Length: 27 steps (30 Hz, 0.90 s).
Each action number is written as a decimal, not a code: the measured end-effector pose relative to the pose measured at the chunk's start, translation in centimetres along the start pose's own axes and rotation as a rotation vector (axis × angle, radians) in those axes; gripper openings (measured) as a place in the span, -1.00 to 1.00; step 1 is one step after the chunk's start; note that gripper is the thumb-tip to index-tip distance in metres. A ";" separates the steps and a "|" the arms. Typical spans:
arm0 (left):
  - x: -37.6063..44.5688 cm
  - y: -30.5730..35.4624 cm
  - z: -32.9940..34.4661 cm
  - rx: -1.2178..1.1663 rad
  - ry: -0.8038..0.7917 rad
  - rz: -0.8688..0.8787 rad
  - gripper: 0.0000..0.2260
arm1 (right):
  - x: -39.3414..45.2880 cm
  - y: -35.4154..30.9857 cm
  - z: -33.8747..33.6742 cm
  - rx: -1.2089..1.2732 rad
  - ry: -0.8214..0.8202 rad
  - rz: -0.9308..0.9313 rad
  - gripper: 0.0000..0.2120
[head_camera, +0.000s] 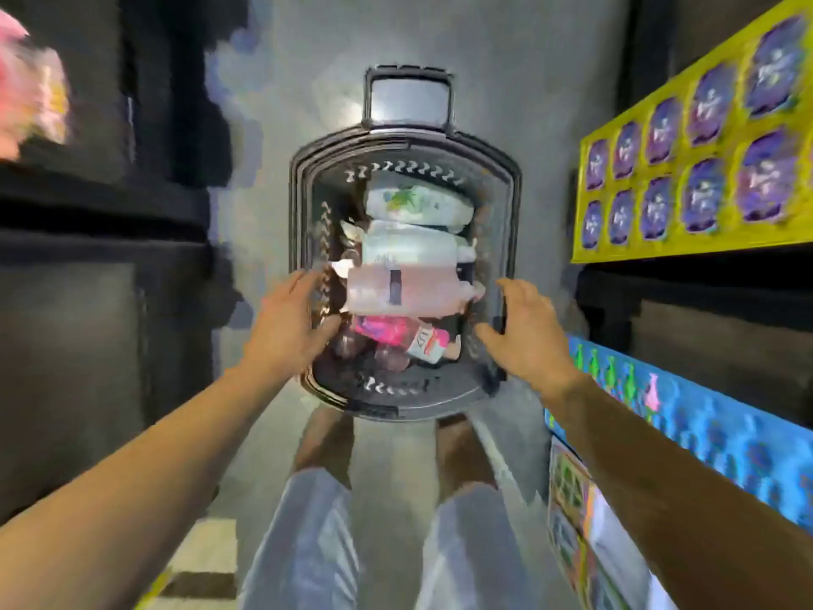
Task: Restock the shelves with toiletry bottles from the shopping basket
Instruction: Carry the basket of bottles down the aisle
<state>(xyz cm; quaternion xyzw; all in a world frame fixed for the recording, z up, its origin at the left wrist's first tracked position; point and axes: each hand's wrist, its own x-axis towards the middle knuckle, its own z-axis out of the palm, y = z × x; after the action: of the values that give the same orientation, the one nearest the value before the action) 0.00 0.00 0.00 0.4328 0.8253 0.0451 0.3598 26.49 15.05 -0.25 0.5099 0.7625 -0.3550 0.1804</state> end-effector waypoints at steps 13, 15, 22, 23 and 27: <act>9.5 -6.8 8.7 -0.137 0.239 -0.216 -0.20 | 10.4 4.7 8.9 0.175 0.231 0.189 -0.15; 10.1 -7.6 9.4 -0.194 0.277 -0.244 -0.14 | 10.9 5.2 9.9 0.234 0.321 0.152 -0.11; 10.7 -9.2 9.8 -0.271 0.237 -0.261 -0.01 | 11.6 6.3 10.8 0.232 0.326 0.230 -0.04; 10.8 -9.1 9.9 -0.273 0.235 -0.259 0.00 | 11.7 6.2 10.8 0.225 0.316 0.240 -0.03; 11.0 -9.0 10.0 -0.266 0.232 -0.260 -0.03 | 12.0 6.5 10.4 0.195 0.233 0.245 0.04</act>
<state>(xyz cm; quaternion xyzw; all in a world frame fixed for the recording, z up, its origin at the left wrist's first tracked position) -3.83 0.21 -16.98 0.2632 0.8969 0.1564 0.3191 26.53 16.79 -17.33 0.6516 0.6723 -0.3414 0.0826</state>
